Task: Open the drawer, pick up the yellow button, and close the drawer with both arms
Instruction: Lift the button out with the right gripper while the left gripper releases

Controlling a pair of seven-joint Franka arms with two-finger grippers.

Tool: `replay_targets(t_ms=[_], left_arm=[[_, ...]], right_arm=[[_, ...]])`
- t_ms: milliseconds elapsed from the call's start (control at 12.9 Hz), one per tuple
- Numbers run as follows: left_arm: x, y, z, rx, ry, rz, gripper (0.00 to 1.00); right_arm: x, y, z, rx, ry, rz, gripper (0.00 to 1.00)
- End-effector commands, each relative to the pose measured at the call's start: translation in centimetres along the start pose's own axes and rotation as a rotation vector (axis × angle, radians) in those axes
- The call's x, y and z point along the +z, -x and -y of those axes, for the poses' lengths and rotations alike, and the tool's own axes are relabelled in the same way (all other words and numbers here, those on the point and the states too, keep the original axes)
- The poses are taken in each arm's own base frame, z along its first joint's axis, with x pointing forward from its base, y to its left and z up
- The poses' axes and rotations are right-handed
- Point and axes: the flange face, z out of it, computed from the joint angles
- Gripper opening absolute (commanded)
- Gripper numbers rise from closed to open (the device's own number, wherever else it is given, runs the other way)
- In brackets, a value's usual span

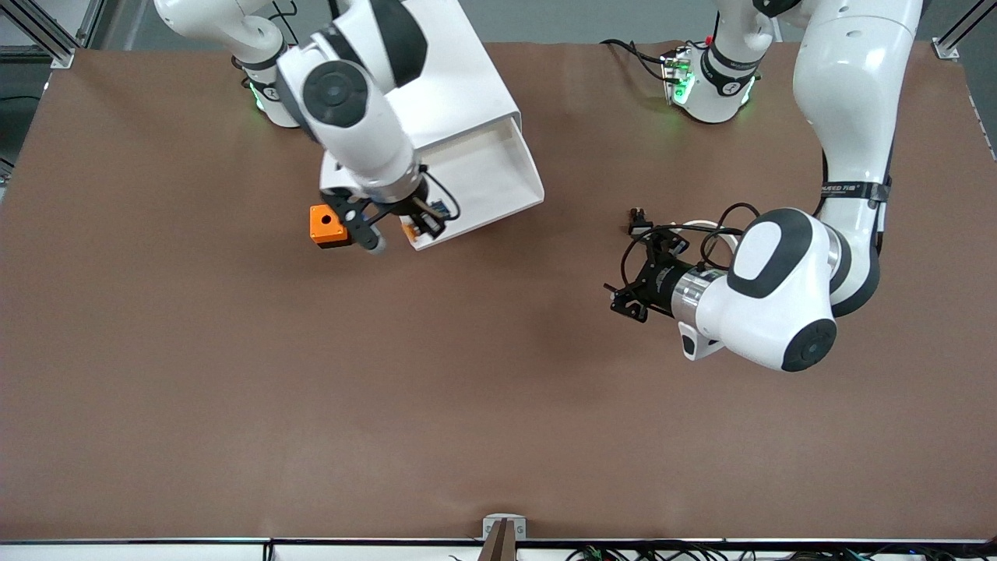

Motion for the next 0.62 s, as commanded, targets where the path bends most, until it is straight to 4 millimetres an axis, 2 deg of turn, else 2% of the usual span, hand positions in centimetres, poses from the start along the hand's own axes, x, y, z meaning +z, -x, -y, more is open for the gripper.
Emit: replay_targets(t_ms=[0,78,233,311,389,467,544], left_arm=[[-0.8,3.1,0.5,0.212,0.012,-0.166,0.99],[-1.1,4.3,0.6,0.284,0.024,-0.203,0.99],[-0.8,5.3,0.2,0.453,0.019,-0.221,0.99],[-0.9,5.8,0.0,0.567,0.02,-0.26,0.99],[-0.8,6.5,-0.3,0.7,-0.003,-0.341,0.99],[-0.5,7.8,-0.4,0.792,-0.028,-0.382,0.99],[-0.1,8.0,-0.6,0.804,-0.03,-0.399,0.99]], right_arm=[[-1.5,-6.3,-2.0,-0.131,0.015,-0.004,0.01],[-1.8,-9.7,-3.3,-0.183,0.014,0.0,0.01],[-2.2,-15.4,-5.8,-0.271,0.011,0.001,0.02],[-2.2,-18.6,-7.5,-0.305,0.009,0.007,0.02],[-2.3,-20.9,-8.8,-0.353,0.004,0.007,0.02],[-2.3,-24.0,-10.7,-0.41,0.0,0.006,0.02],[-1.5,-26.9,-12.5,-0.493,0.006,0.015,0.02]])
